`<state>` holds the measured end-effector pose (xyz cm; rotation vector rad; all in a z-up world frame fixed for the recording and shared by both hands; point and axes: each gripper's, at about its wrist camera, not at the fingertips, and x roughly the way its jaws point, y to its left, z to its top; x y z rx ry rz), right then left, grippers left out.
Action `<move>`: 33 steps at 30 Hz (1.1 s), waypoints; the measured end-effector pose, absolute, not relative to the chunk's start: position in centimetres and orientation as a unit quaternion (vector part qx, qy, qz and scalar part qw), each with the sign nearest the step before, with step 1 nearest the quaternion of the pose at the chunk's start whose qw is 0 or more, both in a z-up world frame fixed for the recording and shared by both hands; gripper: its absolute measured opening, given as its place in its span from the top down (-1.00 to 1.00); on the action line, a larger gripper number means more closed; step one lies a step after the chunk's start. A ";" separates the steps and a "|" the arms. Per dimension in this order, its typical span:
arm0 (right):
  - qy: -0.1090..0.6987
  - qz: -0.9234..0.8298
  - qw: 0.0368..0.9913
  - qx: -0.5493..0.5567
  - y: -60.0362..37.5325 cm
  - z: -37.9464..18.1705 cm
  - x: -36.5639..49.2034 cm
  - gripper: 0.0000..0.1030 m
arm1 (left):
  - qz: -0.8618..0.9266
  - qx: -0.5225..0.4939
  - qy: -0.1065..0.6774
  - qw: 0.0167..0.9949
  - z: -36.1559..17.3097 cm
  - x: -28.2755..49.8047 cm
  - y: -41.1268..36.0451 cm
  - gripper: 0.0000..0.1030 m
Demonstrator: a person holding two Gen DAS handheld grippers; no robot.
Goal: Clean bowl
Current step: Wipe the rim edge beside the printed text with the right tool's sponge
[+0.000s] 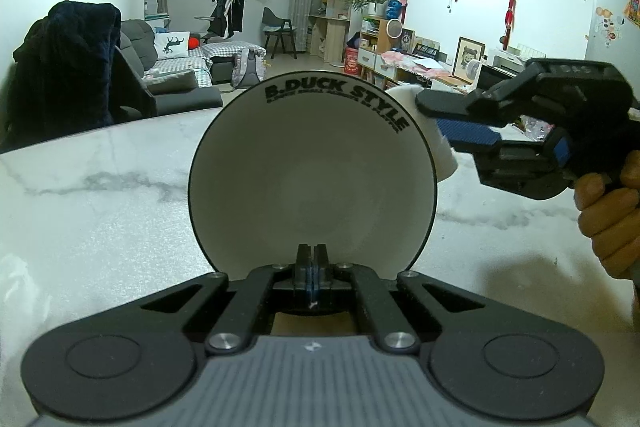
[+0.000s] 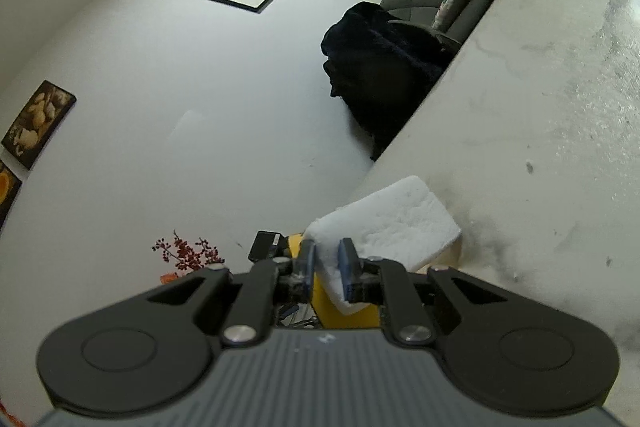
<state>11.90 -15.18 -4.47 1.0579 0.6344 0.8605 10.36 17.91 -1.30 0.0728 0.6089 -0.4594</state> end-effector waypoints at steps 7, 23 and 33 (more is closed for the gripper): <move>0.267 0.432 0.720 0.472 -14.6 -3.7 11.4 0.83 | -0.225 0.031 0.298 0.927 -1.4 10.9 18.3 1.00; 0.276 0.421 0.702 0.504 -15.0 -4.8 12.1 0.82 | -0.228 0.027 0.299 0.926 -1.4 11.5 18.7 1.00; 0.240 0.419 0.771 0.416 -14.1 -2.2 10.9 0.50 | -0.228 0.027 0.299 0.926 -1.3 11.2 18.5 1.00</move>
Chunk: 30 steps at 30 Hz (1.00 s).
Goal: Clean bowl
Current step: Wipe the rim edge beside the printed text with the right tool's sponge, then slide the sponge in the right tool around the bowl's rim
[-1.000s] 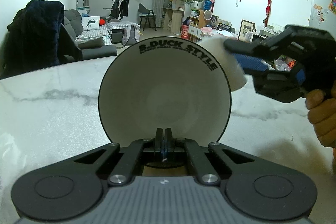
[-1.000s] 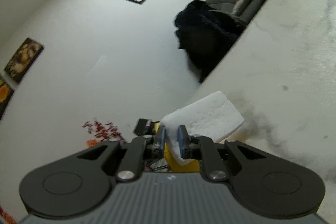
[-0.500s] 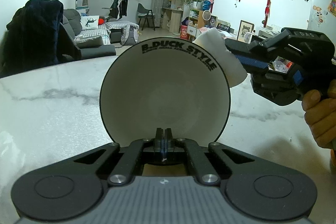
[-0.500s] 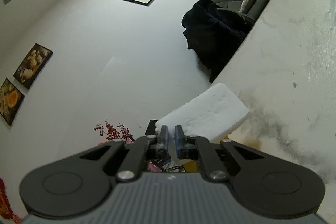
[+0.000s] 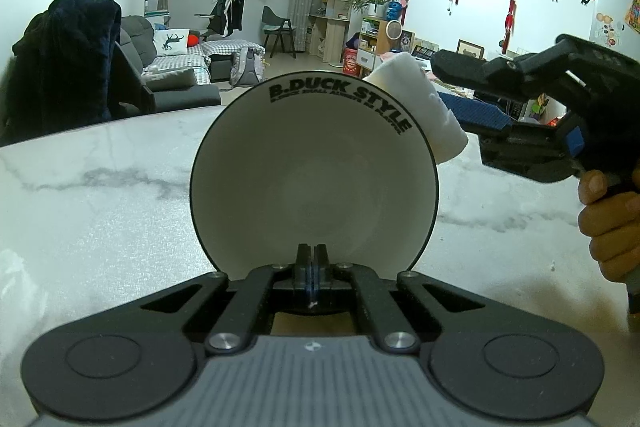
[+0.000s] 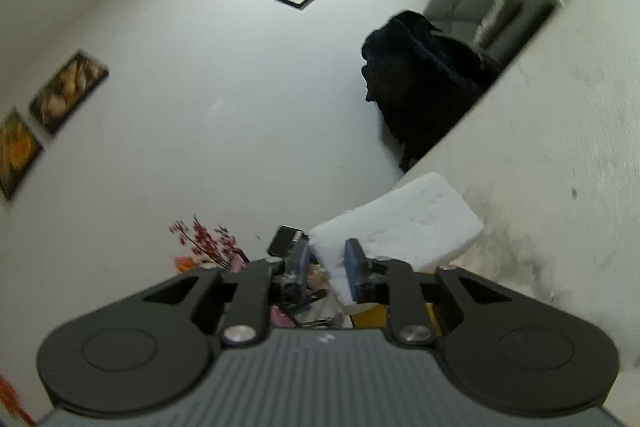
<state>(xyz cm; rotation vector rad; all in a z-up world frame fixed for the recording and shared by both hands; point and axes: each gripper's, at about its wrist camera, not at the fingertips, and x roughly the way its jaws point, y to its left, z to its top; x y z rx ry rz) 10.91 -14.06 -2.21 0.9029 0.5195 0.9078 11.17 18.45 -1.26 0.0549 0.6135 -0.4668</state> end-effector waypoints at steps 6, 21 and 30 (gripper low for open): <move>0.197 0.400 0.851 0.278 -12.0 0.1 8.9 0.48 | -0.228 0.024 0.300 0.926 -1.1 11.1 18.6 1.00; 0.174 0.382 0.866 0.272 -12.3 0.3 8.5 0.79 | -0.228 0.024 0.300 0.926 -1.2 11.3 18.6 1.00; 0.231 0.363 0.842 0.326 -12.7 -1.8 10.3 0.78 | -0.229 0.020 0.301 0.926 -1.2 11.5 19.1 1.00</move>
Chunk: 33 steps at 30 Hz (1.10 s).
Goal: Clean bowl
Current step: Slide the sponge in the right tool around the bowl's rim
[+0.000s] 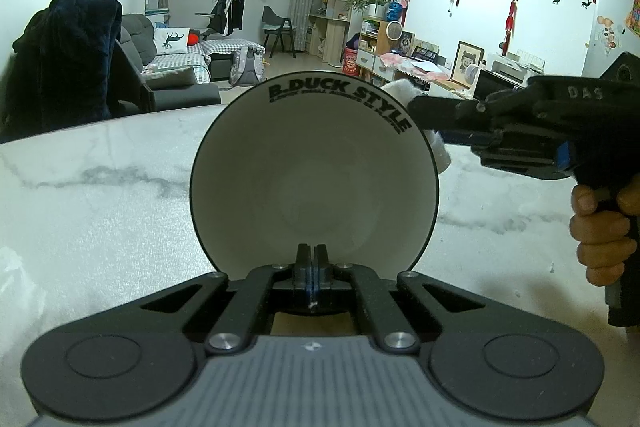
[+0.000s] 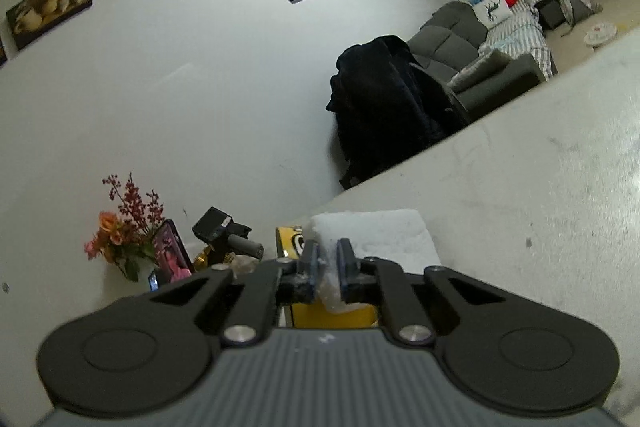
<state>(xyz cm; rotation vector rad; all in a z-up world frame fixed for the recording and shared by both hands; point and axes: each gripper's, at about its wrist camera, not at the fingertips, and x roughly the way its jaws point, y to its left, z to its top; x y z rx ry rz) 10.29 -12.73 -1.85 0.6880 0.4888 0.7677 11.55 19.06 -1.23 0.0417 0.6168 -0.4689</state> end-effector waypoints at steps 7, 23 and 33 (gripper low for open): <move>0.212 0.391 0.835 0.324 -12.4 -0.9 9.7 0.78 | -0.229 0.019 0.301 0.926 -1.4 11.9 19.2 1.00; 0.218 0.392 0.828 0.335 -12.4 -1.1 9.8 0.77 | -0.230 0.017 0.301 0.925 -1.6 12.3 18.9 1.00; 0.238 0.378 0.832 0.330 -12.4 -1.6 10.3 0.76 | -0.221 0.044 0.295 0.929 -1.6 11.8 18.1 1.00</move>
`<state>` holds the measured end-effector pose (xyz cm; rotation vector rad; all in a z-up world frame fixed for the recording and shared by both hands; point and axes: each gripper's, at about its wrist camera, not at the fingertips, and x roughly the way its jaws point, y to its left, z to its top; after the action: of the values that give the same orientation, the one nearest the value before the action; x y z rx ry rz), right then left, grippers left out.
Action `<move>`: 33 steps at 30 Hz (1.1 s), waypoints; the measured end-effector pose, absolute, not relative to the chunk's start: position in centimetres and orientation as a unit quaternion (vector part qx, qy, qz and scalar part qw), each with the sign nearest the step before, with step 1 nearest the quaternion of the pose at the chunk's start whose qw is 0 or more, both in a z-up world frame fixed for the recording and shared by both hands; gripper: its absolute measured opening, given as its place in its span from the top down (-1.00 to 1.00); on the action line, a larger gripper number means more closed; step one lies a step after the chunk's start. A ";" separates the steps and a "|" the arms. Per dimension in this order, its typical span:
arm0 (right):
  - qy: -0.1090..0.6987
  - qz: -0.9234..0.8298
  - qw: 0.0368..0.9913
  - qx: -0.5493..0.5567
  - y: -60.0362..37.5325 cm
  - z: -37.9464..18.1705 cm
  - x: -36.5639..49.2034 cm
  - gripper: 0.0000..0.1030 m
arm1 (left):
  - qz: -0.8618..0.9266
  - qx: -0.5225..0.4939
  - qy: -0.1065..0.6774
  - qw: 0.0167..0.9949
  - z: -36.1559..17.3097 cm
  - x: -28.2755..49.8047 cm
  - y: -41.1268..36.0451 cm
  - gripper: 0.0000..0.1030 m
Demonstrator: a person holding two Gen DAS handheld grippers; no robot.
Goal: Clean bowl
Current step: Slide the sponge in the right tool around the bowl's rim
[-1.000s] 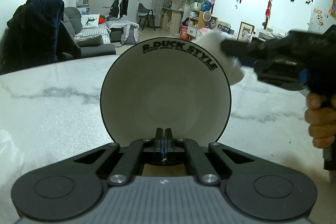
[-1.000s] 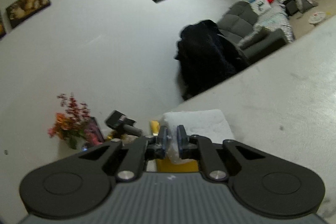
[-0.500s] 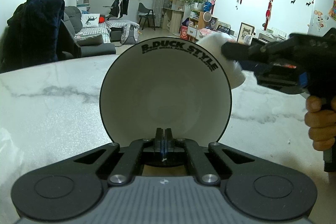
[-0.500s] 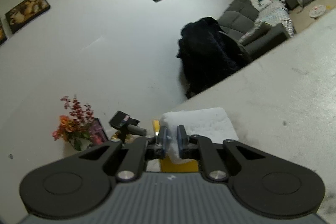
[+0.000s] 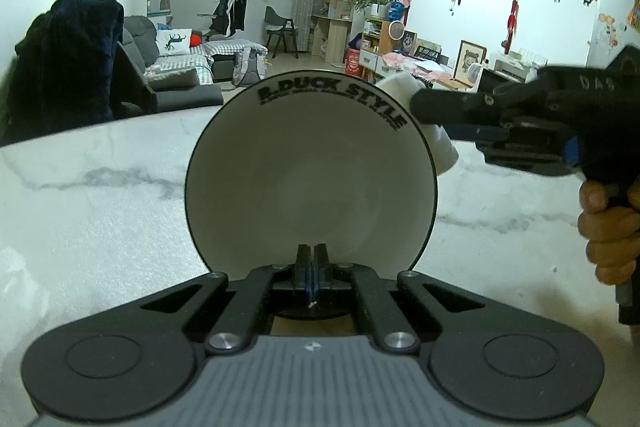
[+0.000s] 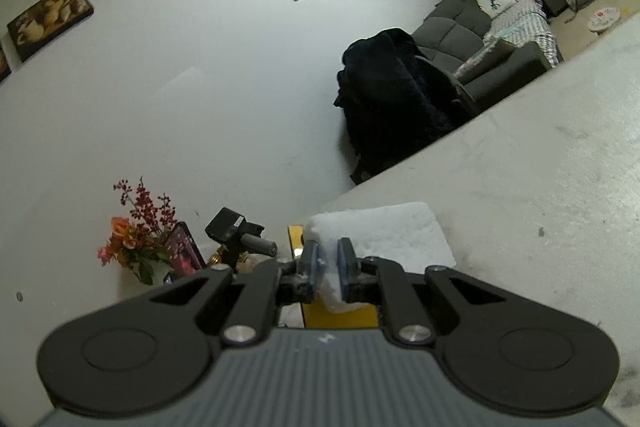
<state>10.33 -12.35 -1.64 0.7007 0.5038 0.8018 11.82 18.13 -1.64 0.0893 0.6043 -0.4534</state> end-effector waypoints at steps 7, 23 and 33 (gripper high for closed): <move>0.241 0.369 0.841 0.314 -12.0 -1.1 10.2 0.76 | -0.227 0.133 0.291 0.920 -1.1 11.8 16.1 0.99; 0.228 0.364 0.861 0.272 -8.5 1.0 10.2 0.76 | -0.230 0.129 0.275 0.925 -2.3 12.3 19.3 0.95; 0.217 0.371 0.860 0.274 -7.6 1.1 9.9 0.76 | -0.232 0.097 0.282 0.926 -1.9 12.6 20.3 0.95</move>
<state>9.87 -7.65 1.10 0.5751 0.4564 0.7797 12.57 20.26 -1.91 0.1999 0.5789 -0.4755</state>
